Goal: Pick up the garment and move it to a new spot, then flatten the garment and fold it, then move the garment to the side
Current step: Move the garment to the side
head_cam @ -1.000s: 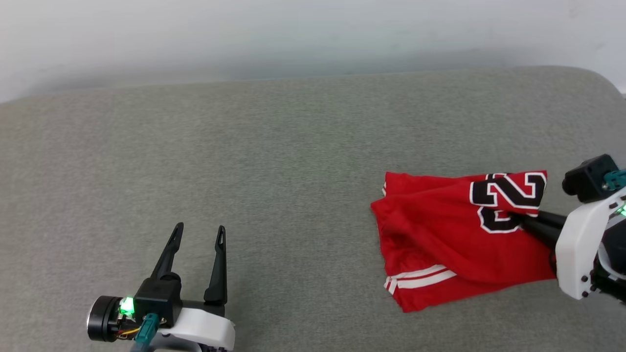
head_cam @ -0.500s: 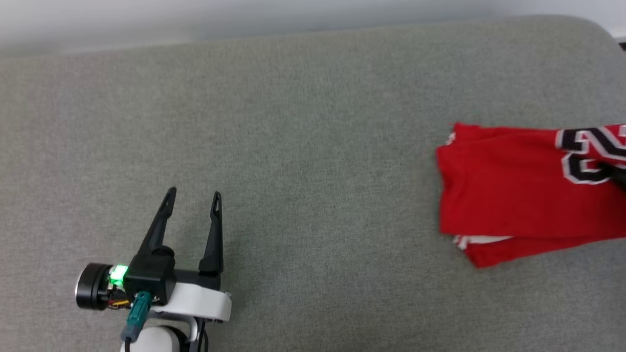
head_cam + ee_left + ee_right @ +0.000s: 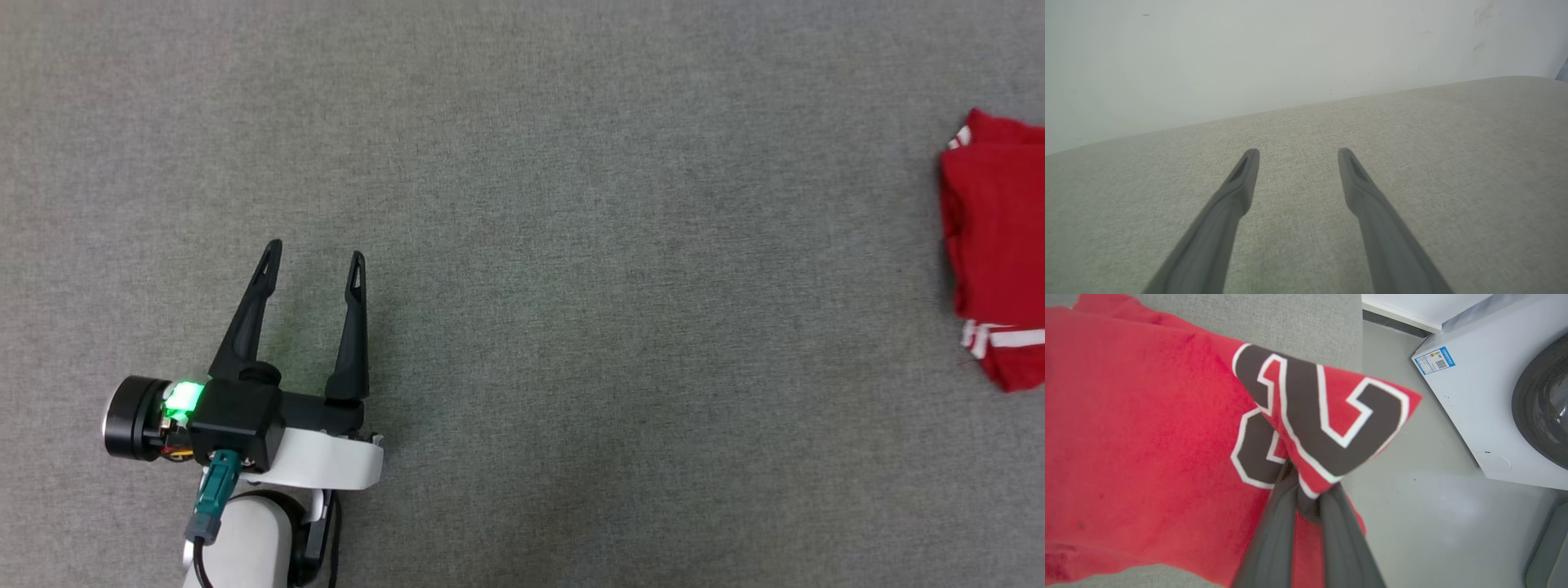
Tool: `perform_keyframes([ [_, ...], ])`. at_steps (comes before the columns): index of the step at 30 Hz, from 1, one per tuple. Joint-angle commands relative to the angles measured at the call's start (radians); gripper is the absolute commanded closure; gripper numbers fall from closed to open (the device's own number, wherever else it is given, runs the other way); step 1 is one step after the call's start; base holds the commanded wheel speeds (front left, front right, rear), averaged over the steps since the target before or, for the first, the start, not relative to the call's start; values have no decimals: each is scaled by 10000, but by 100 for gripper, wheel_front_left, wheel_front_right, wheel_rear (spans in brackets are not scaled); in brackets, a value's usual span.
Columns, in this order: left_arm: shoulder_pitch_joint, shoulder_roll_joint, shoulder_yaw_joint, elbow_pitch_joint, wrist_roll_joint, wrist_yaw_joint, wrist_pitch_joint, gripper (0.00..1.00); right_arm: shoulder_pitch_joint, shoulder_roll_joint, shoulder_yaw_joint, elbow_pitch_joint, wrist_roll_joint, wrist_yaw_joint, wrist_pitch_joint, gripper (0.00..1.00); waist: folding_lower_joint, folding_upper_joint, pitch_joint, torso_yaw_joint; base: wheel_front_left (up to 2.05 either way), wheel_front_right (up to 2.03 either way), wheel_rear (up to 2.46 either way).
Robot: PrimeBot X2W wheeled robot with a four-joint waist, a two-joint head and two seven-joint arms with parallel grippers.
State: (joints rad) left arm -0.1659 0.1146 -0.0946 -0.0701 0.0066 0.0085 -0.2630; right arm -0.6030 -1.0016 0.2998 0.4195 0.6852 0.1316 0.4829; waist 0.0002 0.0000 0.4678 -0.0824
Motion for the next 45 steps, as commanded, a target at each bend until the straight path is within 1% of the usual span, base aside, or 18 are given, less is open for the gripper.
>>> perform_keyframes([
  [1, -191, 44, -52, -85, 43, 7, -21, 0, -317, -75, -249, 342, -157, -19, -71, 100, -2, 0, 248, 75, 0, 0, 0],
  [5, -276, 99, -111, -144, 47, 42, -21, 0, -642, -46, -706, 933, -391, -19, -145, 100, -2, 0, 390, 155, 0, 0, 0],
  [9, -304, 116, -149, -143, 36, 111, -21, 0, -807, 144, -1055, 1333, -799, -19, -300, 100, -2, 0, 442, 223, 0, 0, 0],
  [10, -311, 112, -166, -132, 28, 113, -21, 0, -830, 229, -1147, 1446, -915, -19, -371, 72, -2, 0, 433, 240, 0, 0, 0],
  [11, -304, 107, -172, -116, 18, 137, -21, 0, -826, 368, -1214, 1562, -974, -18, -411, 4, -2, 0, 401, 251, 0, 0, 0],
  [12, -304, 107, -172, -116, 18, 137, -21, 0, -826, 368, -1214, 1562, -974, -18, -411, 4, -2, 0, 401, 251, 0, 0, 0],
  [13, -282, 103, -174, -97, 4, 172, -21, 0, -814, 525, -1315, 1678, -1029, -18, -429, 0, -2, 0, 348, 258, 0, 0, 0],
  [16, -136, 80, -181, -6, -37, 240, -21, 0, -713, 807, -1546, 1855, -1324, -18, -659, 0, -2, 0, 60, 290, 0, 0, 0],
  [23, 325, 65, -142, 84, -125, 379, -21, 0, -269, 1386, -2393, 2073, -2226, -18, -2004, 0, -2, 0, -987, 311, 0, 0, 0],
  [25, 468, 57, -132, 117, -175, 417, -21, 0, -97, 1560, -2600, 1913, -2520, -18, -2451, 0, -2, 0, -1266, 318, 0, 0, 0],
  [28, 754, 44, -72, 144, -213, 479, -21, 0, 197, 2024, -2973, 1520, -2890, -18, -3229, 0, -2, 0, -1674, 303, 0, 0, 0],
  [31, 1019, 36, -45, 181, -273, 512, -21, 0, 533, 2568, -3333, 972, -3440, -18, -4005, 0, -2, 0, -2061, 324, 0, 0, 0],
  [36, 1349, 44, 44, 259, -344, 534, -21, 0, 1067, 3662, -3966, -180, -4276, -18, -5001, 0, -2, 0, -2547, 458, 0, 0, 0],
  [43, 1696, 29, 175, 520, -424, 531, -21, 0, 1938, 5560, -4465, -2204, -5370, -18, -6259, 0, -2, 0, -3089, 737, 0, 0, 0],
  [45, 1754, -9, 212, 592, -447, 530, -21, 0, 2245, 5960, -4544, -2631, -5472, -18, -6599, 0, -2, 0, -3234, 843, 0, 0, 0],
])
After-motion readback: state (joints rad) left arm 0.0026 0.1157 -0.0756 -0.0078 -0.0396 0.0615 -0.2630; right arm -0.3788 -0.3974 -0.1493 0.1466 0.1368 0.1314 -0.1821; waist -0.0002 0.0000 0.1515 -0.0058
